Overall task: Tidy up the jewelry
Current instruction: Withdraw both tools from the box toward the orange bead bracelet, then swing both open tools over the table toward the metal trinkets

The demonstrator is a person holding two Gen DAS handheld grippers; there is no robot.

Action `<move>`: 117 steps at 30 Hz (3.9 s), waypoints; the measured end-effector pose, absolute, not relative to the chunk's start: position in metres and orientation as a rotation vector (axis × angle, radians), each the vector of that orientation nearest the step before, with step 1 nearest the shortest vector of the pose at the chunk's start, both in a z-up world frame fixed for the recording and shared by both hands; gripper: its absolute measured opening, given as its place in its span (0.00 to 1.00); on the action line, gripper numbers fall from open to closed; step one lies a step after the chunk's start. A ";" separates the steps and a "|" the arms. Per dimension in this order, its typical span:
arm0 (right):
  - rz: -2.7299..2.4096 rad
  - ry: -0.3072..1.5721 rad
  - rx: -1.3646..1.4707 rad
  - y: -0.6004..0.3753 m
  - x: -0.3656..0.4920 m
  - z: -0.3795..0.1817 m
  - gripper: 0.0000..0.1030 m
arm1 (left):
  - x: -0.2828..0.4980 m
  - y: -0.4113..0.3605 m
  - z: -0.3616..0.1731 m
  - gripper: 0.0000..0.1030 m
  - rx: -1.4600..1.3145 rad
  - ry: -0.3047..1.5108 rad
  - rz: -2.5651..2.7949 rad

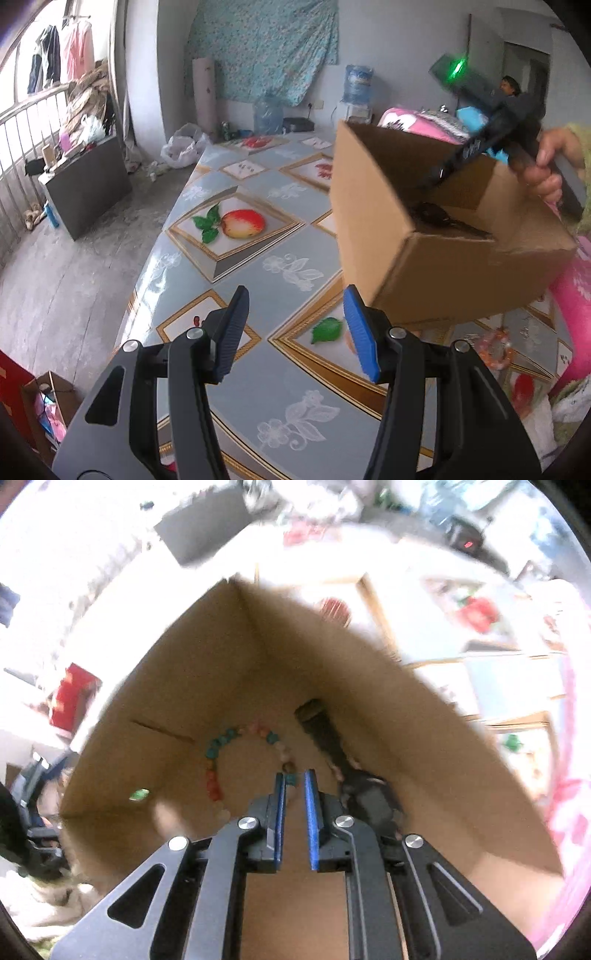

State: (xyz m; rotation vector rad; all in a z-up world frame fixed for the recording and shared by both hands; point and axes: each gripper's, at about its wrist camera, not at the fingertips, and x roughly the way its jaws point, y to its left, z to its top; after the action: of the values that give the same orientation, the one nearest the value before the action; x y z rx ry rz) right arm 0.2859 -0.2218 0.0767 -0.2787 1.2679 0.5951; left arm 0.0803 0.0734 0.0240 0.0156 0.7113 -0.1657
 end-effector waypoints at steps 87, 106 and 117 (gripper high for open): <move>0.339 1.026 0.132 -0.339 0.046 -0.045 0.29 | 0.075 -0.045 0.018 0.08 -0.124 0.955 -0.702; 0.220 0.885 0.084 -0.337 0.080 0.012 0.28 | 0.076 0.015 0.003 0.53 -0.135 0.867 -0.515; 0.160 0.887 0.071 -0.343 0.096 0.017 0.27 | 0.087 -0.012 0.010 0.54 -0.075 0.816 -0.579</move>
State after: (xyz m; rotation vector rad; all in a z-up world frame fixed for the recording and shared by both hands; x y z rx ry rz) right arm 0.0957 -0.3434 0.0168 0.0714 0.8874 0.1604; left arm 0.0873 -0.0117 0.0102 -0.0750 0.8156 -0.5788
